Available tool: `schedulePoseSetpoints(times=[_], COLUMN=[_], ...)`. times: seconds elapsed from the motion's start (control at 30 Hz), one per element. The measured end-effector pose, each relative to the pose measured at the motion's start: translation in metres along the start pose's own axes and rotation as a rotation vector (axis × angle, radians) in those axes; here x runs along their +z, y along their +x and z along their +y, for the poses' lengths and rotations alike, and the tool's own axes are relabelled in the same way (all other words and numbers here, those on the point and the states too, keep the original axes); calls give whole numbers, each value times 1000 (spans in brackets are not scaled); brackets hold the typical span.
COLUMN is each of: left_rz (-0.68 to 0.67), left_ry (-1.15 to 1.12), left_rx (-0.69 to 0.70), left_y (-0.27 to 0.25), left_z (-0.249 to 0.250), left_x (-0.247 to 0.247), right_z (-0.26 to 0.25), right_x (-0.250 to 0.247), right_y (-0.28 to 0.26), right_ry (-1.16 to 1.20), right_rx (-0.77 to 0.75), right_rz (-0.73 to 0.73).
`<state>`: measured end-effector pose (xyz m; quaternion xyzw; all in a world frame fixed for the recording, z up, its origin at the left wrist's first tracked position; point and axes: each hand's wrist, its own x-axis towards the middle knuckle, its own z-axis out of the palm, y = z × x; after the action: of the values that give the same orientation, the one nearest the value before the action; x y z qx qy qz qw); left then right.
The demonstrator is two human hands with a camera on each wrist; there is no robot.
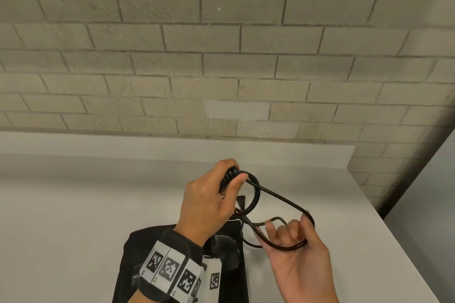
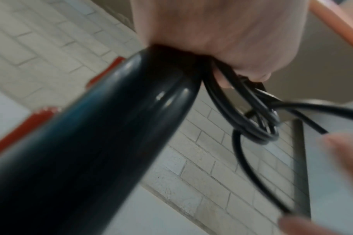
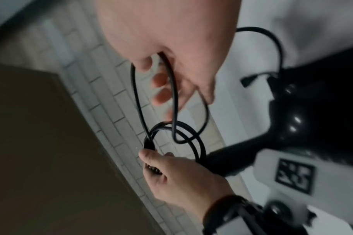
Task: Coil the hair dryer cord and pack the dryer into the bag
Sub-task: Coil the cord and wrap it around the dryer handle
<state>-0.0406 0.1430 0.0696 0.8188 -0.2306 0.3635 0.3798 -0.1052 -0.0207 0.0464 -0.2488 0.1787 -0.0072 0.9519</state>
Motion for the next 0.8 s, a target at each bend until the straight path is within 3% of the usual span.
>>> schedulePoseSetpoints(times=[0.1, 0.2, 0.27, 0.4, 0.5, 0.6, 0.7, 0.8], left_rz=[31, 49, 35, 56, 103, 71, 55, 63], left_ry=[-19, -12, 6, 15, -36, -31, -28, -34], left_rx=[-34, -36, -41, -70, -105, -107, -105, -105], left_y=[1, 0, 0, -1, 1, 0, -1, -2], left_z=[-4, -9, -11, -19, -25, -23, -21, -22], left_x=[-4, -10, -12, -11, -15, -16, -15, -17], right_z=[5, -8, -23, -54, -56, -45, -45, -55], right_x=[-8, -19, -28, -54, -73, -81, -87, -97], right_y=[-3, -3, 4, 20, 19, 11, 0, -4], right_ry=[-135, -521, -787, -1033, -820, -395, -401, -538], right_rx=[46, 46, -33, -244, -444, -217, -42, 19], right_rz=[-16, -73, -67, 14, 184, 160, 113, 118])
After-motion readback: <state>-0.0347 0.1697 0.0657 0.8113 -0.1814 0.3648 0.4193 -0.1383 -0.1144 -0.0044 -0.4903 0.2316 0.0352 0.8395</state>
